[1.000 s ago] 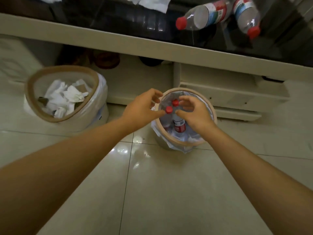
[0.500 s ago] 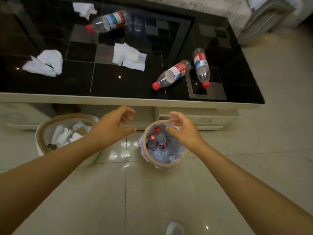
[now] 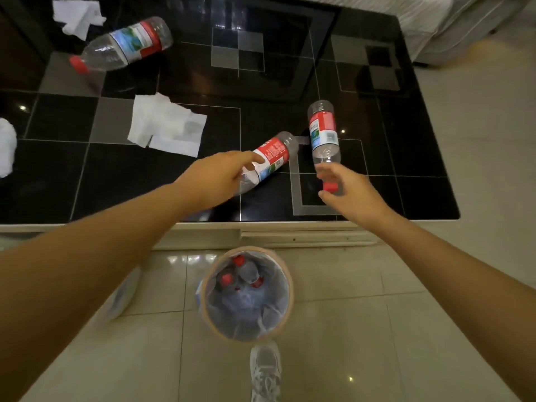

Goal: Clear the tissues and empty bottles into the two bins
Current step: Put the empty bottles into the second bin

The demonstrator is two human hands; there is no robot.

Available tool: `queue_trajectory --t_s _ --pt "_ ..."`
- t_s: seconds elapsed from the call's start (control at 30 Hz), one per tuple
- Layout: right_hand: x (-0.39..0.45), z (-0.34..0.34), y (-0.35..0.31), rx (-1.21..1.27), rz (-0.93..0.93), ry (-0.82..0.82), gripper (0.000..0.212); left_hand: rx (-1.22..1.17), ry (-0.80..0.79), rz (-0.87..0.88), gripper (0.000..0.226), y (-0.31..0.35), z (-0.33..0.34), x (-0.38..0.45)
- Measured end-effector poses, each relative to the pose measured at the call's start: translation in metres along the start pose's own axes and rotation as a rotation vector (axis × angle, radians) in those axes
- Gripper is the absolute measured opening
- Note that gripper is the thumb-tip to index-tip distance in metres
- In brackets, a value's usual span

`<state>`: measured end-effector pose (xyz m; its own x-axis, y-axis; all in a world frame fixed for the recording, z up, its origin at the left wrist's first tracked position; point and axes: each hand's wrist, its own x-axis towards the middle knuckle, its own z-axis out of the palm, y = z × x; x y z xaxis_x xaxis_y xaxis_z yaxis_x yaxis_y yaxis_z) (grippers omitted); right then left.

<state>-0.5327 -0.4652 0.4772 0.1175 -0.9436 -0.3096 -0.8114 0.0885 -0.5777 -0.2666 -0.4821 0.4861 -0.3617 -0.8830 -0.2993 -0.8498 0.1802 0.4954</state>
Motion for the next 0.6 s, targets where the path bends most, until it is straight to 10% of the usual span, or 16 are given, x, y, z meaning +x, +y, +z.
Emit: queue_trajectory --t_s 0.27,0.6 --pt "0.077 -0.059 0.035 -0.734 -0.310 -0.116 0.068 0.929 -0.257 0.362 0.095 0.011 -0.015 0.087" --pt "0.126 -0.053 0.031 -1.211 -0.502 -0.295 0.088 0.997 -0.291 0.325 0.083 -0.002 0.006 0.099"
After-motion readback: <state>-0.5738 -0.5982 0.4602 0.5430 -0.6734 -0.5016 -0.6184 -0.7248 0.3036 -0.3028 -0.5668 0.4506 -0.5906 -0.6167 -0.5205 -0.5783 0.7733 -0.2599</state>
